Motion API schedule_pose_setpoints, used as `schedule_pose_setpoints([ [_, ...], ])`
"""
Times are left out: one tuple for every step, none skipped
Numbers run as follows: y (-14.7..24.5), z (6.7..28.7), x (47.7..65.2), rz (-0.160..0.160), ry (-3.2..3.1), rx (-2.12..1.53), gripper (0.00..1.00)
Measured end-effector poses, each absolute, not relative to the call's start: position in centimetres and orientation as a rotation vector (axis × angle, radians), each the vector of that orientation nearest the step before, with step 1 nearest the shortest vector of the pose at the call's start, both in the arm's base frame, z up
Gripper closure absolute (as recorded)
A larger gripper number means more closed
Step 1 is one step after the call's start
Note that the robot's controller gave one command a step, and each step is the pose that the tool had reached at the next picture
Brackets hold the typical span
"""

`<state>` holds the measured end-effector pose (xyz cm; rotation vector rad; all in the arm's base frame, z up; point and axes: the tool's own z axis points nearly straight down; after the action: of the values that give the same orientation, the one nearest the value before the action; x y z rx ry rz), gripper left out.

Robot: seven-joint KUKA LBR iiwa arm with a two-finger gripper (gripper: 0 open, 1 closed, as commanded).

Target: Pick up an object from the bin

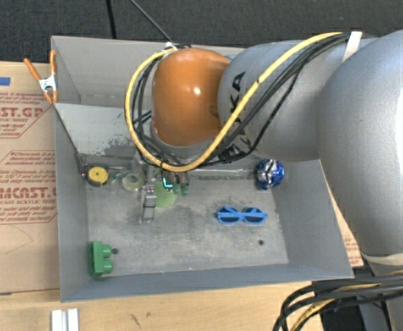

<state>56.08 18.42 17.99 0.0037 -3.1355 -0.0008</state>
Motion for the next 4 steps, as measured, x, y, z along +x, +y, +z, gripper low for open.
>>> schedule_pose_setpoints([
  [13.3,6.7,58.6,-0.001,-3.140,0.192,0.00],
  [10.4,8.9,59.4,0.000,-3.142,0.163,0.00],
  [6.8,7.1,59.3,-0.005,-3.143,0.086,0.00],
  [6.9,7.3,59.5,-0.004,-3.148,0.090,1.00],
])
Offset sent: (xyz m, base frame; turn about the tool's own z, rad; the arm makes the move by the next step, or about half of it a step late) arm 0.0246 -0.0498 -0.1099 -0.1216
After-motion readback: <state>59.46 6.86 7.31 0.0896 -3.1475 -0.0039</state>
